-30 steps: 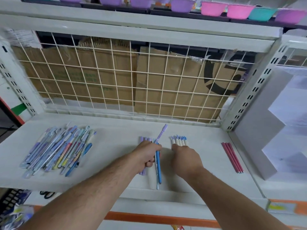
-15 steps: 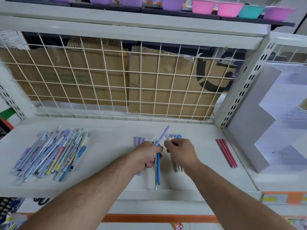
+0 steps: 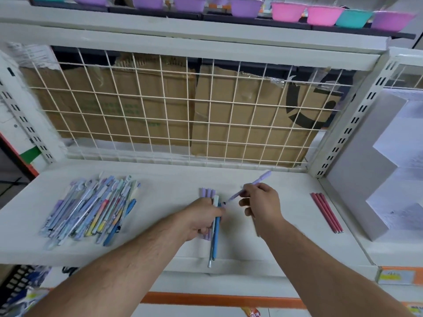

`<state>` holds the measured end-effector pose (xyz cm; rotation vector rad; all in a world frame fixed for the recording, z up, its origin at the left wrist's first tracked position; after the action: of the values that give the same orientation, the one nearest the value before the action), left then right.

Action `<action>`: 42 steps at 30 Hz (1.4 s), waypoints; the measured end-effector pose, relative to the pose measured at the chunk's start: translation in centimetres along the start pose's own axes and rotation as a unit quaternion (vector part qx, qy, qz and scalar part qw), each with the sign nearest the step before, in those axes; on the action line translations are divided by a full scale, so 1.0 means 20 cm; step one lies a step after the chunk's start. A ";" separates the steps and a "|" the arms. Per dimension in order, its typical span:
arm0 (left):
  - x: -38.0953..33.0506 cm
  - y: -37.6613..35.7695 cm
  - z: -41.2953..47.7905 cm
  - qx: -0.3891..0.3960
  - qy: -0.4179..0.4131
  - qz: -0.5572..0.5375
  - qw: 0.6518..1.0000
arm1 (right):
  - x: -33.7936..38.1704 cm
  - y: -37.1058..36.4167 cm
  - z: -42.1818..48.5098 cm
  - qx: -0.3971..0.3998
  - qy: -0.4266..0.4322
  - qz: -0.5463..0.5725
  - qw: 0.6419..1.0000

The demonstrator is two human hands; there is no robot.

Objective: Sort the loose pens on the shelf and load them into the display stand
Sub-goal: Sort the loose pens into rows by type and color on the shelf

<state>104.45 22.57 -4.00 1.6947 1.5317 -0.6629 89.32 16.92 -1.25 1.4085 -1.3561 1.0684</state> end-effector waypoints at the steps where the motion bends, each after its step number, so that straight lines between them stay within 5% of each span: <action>1: 0.01 0.04 0.00 -0.005 -0.005 -0.019 1.000 | -0.01 -0.02 0.00 -0.005 -0.002 -0.009 1.000; 4: 0.04 0.17 -0.02 -0.033 -0.004 -0.048 0.998 | -0.07 -0.09 0.03 0.031 0.014 -0.162 0.986; 7: 0.07 0.27 -0.01 -0.057 -0.003 -0.067 0.996 | -0.15 -0.19 0.03 0.099 0.050 -0.371 0.922; 15: 0.11 0.37 0.00 -0.052 0.002 -0.091 0.994 | -0.17 -0.29 0.00 0.071 0.085 -0.480 0.870; 29: 0.08 0.35 0.02 -0.006 -0.007 -0.131 0.991 | -0.14 -0.30 -0.08 0.054 0.114 -0.399 0.908; 34: 0.03 0.29 0.04 0.002 -0.028 -0.195 0.980 | -0.10 -0.28 -0.18 0.163 0.037 -0.222 0.961; 42: -0.08 0.09 0.04 0.012 -0.051 -0.224 0.973 | -0.06 -0.10 -0.18 0.213 0.014 -0.158 0.964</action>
<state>106.00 20.86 -2.92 1.3123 1.8538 -0.9858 91.28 20.79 -1.50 1.8420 -0.8664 1.1982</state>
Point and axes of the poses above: each hand's wrist, its own z-axis towards the middle knuckle, its own y-axis out of the back of the hand, x = y × z, the point moved 3 cm from there along z, towards the middle knuckle, and after that the axes turned 3 degrees about y, right-handed, at the moved point
